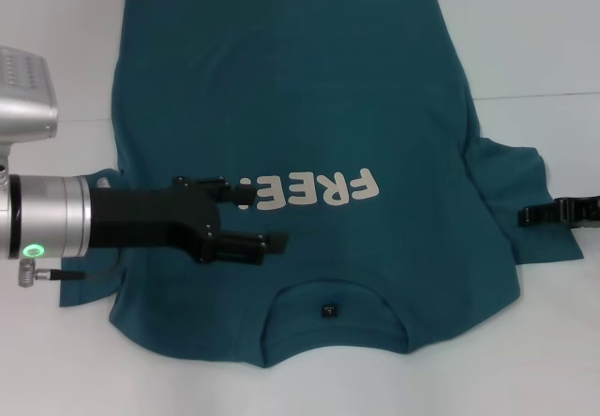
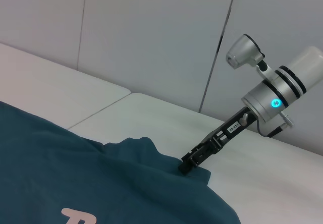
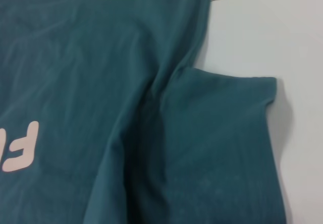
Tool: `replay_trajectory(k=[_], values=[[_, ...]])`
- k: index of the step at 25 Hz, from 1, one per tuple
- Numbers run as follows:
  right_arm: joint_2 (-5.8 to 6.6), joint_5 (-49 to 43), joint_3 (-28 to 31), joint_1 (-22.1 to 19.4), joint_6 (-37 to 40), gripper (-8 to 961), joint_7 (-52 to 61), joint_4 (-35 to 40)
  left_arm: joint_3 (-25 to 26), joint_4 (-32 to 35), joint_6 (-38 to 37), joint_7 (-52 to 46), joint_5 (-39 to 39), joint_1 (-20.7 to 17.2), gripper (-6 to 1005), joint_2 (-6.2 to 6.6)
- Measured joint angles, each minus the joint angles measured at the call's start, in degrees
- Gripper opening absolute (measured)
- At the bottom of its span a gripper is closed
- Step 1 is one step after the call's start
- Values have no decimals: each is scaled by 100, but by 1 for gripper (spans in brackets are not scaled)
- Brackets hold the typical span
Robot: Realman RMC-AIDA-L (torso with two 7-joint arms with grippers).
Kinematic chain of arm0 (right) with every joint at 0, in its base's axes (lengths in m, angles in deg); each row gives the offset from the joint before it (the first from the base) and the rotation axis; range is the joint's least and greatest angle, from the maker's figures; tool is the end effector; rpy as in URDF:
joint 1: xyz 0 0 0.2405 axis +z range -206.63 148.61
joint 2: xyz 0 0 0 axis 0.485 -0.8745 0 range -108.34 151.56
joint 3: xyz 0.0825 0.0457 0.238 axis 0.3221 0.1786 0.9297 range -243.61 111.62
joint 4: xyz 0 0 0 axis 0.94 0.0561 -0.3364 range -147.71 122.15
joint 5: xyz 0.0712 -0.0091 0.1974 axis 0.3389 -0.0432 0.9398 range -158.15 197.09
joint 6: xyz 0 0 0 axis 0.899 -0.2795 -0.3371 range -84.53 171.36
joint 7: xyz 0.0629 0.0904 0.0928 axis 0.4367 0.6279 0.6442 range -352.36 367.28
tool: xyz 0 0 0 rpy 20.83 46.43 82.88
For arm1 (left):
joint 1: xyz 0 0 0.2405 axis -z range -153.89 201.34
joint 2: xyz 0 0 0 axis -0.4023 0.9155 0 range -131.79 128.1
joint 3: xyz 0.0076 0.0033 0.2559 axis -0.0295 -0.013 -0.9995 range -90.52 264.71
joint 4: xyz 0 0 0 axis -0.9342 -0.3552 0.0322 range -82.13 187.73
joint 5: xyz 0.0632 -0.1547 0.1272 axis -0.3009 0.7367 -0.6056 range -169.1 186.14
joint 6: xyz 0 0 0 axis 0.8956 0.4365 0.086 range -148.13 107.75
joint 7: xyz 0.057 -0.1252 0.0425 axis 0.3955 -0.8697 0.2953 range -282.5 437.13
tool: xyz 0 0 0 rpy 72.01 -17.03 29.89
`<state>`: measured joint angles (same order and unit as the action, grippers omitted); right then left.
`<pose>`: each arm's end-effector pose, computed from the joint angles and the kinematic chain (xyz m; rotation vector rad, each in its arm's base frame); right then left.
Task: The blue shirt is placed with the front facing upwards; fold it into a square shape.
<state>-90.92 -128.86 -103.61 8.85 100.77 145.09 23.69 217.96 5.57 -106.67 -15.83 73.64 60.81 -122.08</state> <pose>0.3455 0.4005 0.0587 -1.9045 1.5316 0.0658 -0.1953 0.3680 -0.0031 -2.8401 -0.5543 -0.5884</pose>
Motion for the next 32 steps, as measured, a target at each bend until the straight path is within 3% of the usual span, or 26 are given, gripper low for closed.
replay_trajectory(k=[12, 23, 29, 32], values=[[-33, 114, -2, 34, 78, 850, 1, -27, 0, -2, 0, -2, 0, -25, 907, 0], [-34, 111, -2, 37, 47, 731, 52, -29, 0, 0, -1, 12, 1, -9, 907, 0], [-25, 114, -4, 52, 42, 577, 54, -72, 0, 4, 62, 15, 1, -2, 907, -1], [-14, 113, -3, 56, 68, 443, 59, -74, 0, 4, 84, 16, 1, -1, 907, -8]])
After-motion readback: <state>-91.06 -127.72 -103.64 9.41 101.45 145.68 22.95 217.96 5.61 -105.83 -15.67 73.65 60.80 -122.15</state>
